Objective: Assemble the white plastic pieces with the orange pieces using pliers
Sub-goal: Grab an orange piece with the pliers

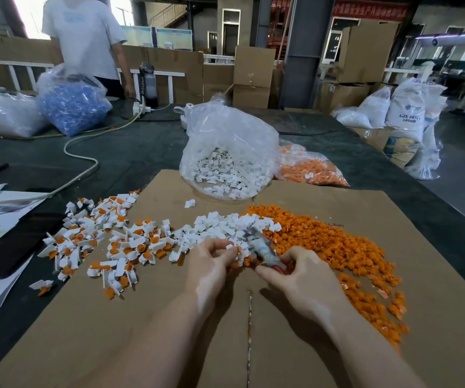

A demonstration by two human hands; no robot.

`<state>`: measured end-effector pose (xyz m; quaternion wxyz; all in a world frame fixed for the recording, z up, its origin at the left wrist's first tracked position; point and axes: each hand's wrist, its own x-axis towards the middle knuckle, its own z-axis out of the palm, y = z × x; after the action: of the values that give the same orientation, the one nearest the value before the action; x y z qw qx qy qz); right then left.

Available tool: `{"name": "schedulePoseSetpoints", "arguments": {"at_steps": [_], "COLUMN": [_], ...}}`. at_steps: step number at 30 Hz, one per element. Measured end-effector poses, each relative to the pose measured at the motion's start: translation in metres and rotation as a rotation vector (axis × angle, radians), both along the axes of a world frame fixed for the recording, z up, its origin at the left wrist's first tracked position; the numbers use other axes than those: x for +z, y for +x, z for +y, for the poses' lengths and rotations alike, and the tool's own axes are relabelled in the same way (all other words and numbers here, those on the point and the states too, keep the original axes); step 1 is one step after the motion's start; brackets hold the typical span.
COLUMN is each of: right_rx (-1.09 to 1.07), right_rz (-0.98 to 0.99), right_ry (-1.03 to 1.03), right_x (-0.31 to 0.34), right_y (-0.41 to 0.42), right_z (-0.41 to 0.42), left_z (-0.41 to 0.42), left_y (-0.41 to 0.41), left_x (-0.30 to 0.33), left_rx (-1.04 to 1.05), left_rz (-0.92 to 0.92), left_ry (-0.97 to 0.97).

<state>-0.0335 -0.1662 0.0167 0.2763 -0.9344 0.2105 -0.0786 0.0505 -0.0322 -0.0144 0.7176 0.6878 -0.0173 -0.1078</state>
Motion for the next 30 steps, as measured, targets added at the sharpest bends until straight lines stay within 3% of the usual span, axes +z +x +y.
{"name": "schedulePoseSetpoints", "arguments": {"at_steps": [4,11,15,17,22,30], "right_rx": [-0.132,-0.211,-0.003,0.145,0.133,0.123], "right_rz": [-0.050,0.079,-0.417,-0.538,-0.545,-0.561], "right_ry": [-0.345,-0.710,-0.566,-0.432,-0.200,-0.199], "right_x": [-0.009,-0.024,-0.032,-0.036,-0.046,-0.045], "right_y": [0.001,0.001,0.007,0.009,0.009,0.006], "right_z": [-0.017,-0.026,-0.004,0.013,0.026,0.026], "left_z": [0.002,0.000,0.000,0.001,0.008,0.006], "left_y": [-0.008,-0.008,-0.006,-0.006,-0.010,-0.016], "left_x": [-0.008,-0.010,-0.010,-0.009,-0.008,-0.011], "left_rx": [-0.113,-0.194,-0.214,-0.224,-0.251,-0.228], "left_rz": [-0.268,-0.329,-0.351,-0.371,-0.276,-0.403], "left_ry": [0.250,0.414,0.457,0.442,0.305,0.311]}}
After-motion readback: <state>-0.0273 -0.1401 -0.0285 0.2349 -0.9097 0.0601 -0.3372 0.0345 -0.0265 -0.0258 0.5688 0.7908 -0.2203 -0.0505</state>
